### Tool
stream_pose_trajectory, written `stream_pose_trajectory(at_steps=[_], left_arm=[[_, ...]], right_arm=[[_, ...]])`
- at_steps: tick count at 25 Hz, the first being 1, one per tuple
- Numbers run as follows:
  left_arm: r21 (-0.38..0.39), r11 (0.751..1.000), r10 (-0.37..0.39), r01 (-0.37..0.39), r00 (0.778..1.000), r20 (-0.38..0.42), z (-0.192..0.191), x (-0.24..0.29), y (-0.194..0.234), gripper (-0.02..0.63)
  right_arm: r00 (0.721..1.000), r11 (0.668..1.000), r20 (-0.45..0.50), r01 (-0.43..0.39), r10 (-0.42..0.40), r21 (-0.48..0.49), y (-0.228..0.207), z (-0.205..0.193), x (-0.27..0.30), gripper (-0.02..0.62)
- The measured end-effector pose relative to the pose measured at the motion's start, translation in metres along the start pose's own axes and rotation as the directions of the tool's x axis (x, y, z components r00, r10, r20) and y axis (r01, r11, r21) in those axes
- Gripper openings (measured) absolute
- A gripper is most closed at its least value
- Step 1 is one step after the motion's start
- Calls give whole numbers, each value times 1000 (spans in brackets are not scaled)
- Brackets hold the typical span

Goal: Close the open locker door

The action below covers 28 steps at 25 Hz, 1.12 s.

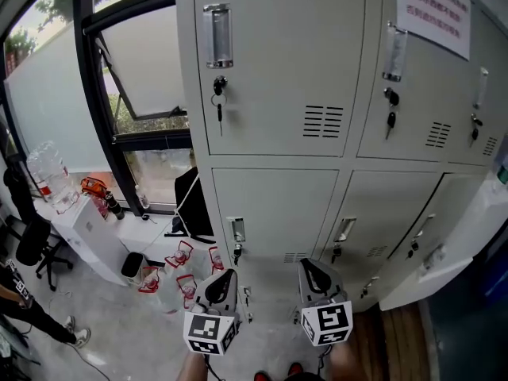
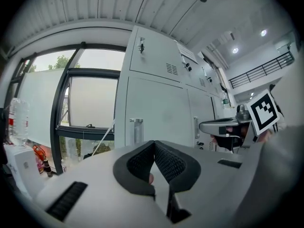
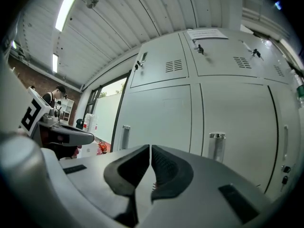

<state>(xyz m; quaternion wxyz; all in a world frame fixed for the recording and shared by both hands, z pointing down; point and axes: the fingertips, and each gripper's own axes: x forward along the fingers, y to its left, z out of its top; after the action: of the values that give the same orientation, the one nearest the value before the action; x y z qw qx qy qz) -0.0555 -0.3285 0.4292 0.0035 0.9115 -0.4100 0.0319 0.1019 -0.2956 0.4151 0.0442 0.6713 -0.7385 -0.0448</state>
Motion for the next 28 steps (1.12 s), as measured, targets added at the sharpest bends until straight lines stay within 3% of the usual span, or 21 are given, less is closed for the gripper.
stream_pose_trajectory(at_steps=[12,28], left_arm=[[15,999,-48,48,999,-5,3,-9,-65,21],[25,999,-36,36,999,-20,-3,-73,-160,21]], right_arm=[[998,998,15,57,-57,16,-42,-3,-72,23],[999,999,27,29,-30,32,-53,-14,-185,21]])
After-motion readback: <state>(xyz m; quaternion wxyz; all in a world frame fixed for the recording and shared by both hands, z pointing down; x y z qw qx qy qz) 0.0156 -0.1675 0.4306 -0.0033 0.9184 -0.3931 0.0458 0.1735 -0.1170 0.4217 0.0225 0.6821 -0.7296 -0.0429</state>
